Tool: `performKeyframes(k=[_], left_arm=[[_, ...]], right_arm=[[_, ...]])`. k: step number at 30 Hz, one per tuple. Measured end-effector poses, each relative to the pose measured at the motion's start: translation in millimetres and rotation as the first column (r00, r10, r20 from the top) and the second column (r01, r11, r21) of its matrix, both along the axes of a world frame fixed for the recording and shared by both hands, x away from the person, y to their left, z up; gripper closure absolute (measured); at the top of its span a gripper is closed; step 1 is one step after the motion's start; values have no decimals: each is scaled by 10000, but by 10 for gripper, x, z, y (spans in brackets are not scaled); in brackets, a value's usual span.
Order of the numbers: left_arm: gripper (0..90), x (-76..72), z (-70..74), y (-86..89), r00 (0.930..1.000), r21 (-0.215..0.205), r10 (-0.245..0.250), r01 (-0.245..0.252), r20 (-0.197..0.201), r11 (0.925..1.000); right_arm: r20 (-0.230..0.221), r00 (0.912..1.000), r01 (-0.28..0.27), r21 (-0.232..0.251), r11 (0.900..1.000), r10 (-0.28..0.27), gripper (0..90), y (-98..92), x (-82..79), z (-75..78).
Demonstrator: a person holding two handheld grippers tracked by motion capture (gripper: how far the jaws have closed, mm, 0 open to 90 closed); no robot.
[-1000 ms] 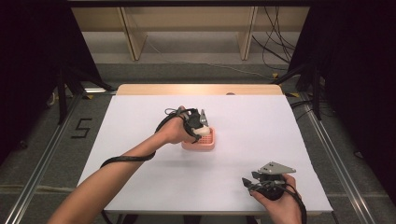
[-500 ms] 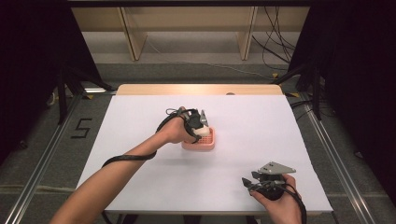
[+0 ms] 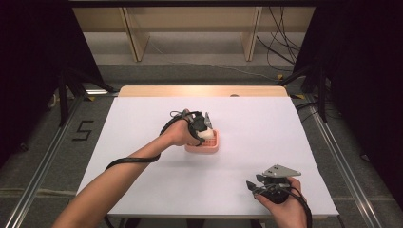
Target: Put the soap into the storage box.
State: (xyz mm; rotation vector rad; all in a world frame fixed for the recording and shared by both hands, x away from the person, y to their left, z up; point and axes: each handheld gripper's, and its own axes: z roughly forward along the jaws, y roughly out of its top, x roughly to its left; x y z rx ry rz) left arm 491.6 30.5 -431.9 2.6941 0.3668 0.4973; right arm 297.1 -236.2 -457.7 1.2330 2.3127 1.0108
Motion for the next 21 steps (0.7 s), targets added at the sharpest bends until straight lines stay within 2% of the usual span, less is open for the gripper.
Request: performKeyframes(k=[3,5,6,7,8,14,15,19,20,21], left_arm=[[495,5,-14,2,9999,-9,116,-117,-75,9999],[495,21,-18,5,10000,86,59,-58,-55,9999],[495,21,-18,5,10000,86,59,-58,-55,9999],[495,37,-27,8,10000,120,-3,4,-36,9999],[495,44,-31,9,10000,127,-14,14,-27,9999],[495,64,-52,15,10000,137,62,-61,-74,9999],[494,68,-58,17,9999,175,71,-70,-89,9998],[494,68,-70,12,9998,180,125,-123,-126,9998],[494,68,-70,12,9998,180,125,-123,-126,9998],[494,55,-74,3,9997,175,160,-157,-180,9997]], right_arm=[[-87,9998,185,109,9998,-185,539,12,-13,8],[-142,9999,52,80,10000,-50,539,4,-7,11],[-127,9998,120,58,9999,-119,538,7,-11,13],[89,9999,134,65,9999,-134,539,9,-7,-5],[0,9999,169,229,9996,-169,538,16,-6,-13],[6,9999,163,206,9997,-163,538,16,-5,-13],[-140,9996,264,292,9992,-260,538,22,-12,-5],[-12,9998,188,211,9996,-187,539,18,-6,-14],[-278,9987,423,252,9988,-416,538,30,-27,4],[-70,9995,313,212,9993,-311,538,21,-14,-9]])
